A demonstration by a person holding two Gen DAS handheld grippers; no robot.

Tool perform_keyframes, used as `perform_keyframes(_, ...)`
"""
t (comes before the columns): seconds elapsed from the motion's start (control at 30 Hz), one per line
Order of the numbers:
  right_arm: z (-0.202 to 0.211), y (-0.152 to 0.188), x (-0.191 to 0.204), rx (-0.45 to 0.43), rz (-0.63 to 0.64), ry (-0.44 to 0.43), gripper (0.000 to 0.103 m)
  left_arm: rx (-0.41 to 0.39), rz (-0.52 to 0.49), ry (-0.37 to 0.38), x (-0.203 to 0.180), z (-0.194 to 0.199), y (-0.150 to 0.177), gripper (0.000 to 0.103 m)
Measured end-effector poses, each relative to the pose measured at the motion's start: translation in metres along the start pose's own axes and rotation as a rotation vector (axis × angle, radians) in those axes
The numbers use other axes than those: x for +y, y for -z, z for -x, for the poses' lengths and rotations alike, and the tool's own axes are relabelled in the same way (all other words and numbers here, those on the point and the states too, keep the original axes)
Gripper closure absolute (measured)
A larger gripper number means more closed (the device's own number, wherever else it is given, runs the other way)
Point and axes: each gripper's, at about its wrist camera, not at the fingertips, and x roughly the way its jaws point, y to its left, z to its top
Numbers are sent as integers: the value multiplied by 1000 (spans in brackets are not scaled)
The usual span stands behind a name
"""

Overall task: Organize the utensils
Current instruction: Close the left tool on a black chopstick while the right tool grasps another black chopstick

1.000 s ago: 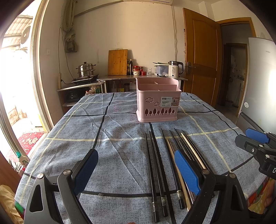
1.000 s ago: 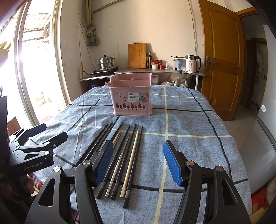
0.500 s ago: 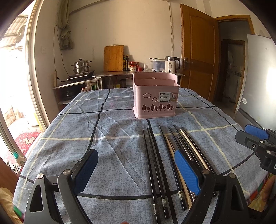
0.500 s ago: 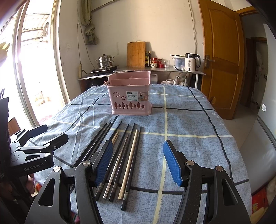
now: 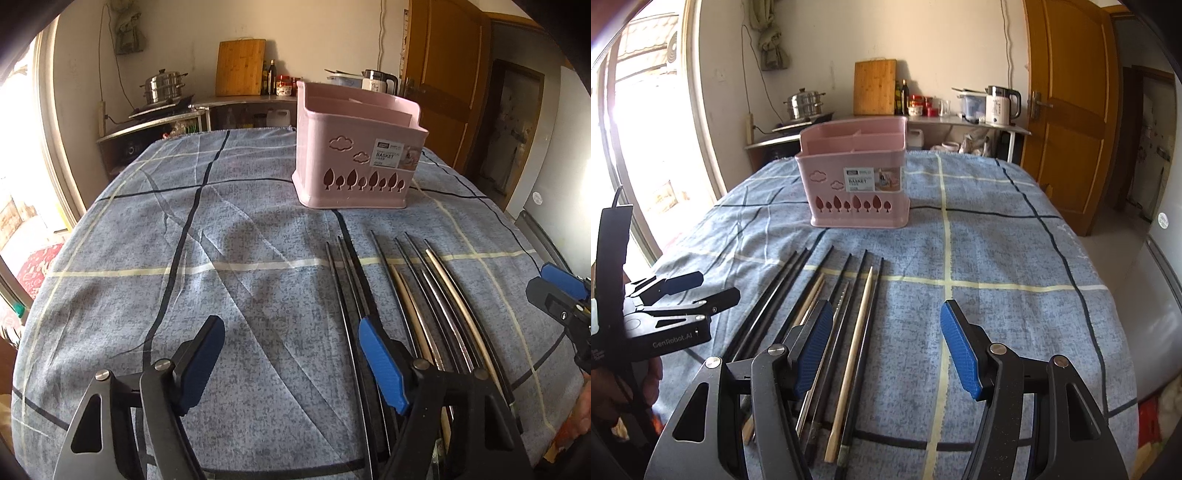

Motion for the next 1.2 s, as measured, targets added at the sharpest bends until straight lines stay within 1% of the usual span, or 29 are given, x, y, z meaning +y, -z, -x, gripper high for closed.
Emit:
perform_keyframes(0.1, -17, -4, -1, 38, -2, -1, 42, 43, 11, 30, 4, -14, -4, 28)
perform_keyframes(0.2, -36, -10, -2, 76, -6, 2, 43, 64, 6, 37, 4, -23, -9, 28)
perform_keyframes(0.37, -64, -16, -5, 133, -13, 9, 61, 92, 11, 43, 2, -39, -16, 32)
perform_keyframes(0.4, -72, -16, -5, 151, -11, 14, 62, 92, 10, 40, 2, -41, -16, 32)
perform_keyframes(0.47, -81, -17, -6, 173, -14, 11, 67, 92, 4, 35, 0, -43, -18, 32)
perform_keyframes(0.53, -89, -15, -7, 193, -13, 7, 68, 94, 2, 29, 0, -45, -20, 32)
perform_keyframes(0.73, -94, -17, -4, 192, -10, -9, 70, 95, 7, 24, 1, -48, -24, 32)
perform_keyframes(0.9, -99, -18, -2, 203, -5, -11, 76, 92, -30, 0, -5, -51, -24, 32)
perform_keyframes(1.07, -100, -18, -5, 216, -12, -2, 84, 88, -41, -18, -5, -51, -24, 40)
perform_keyframes(1.2, -102, -21, -6, 231, -14, 8, 84, 105, -43, -28, -7, -55, -29, 44)
